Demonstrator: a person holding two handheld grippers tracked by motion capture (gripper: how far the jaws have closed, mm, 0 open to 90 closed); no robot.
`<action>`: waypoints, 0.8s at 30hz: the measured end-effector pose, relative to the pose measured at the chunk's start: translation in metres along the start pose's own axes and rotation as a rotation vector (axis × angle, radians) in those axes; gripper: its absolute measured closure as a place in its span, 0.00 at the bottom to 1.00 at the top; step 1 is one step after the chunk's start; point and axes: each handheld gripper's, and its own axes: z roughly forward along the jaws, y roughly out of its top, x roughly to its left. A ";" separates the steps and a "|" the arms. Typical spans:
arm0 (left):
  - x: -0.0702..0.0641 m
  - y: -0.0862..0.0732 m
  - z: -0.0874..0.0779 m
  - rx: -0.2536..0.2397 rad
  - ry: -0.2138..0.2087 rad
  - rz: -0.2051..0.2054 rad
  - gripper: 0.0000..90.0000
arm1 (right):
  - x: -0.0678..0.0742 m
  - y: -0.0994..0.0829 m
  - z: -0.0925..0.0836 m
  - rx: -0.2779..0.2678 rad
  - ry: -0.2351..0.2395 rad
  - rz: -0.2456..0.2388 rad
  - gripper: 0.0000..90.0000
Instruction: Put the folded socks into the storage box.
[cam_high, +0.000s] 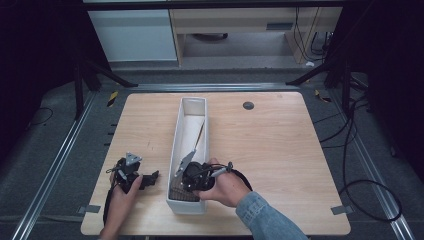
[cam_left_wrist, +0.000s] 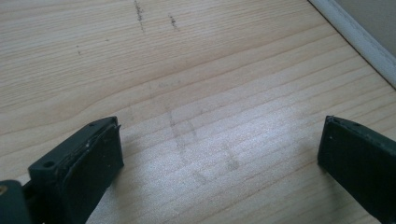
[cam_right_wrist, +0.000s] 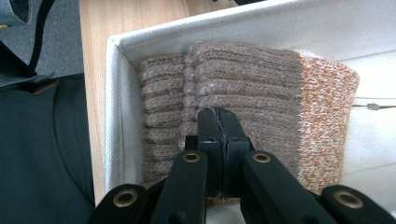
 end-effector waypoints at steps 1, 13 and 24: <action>0.000 0.000 0.000 0.000 0.000 0.000 0.00 | 0.000 0.000 0.000 0.003 -0.003 0.001 1.00; 0.000 0.000 0.000 0.000 0.000 0.000 0.00 | 0.004 -0.001 0.005 0.019 -0.021 -0.021 1.00; 0.000 0.000 0.000 0.000 0.000 0.000 0.00 | 0.005 0.002 0.011 0.033 -0.025 -0.008 1.00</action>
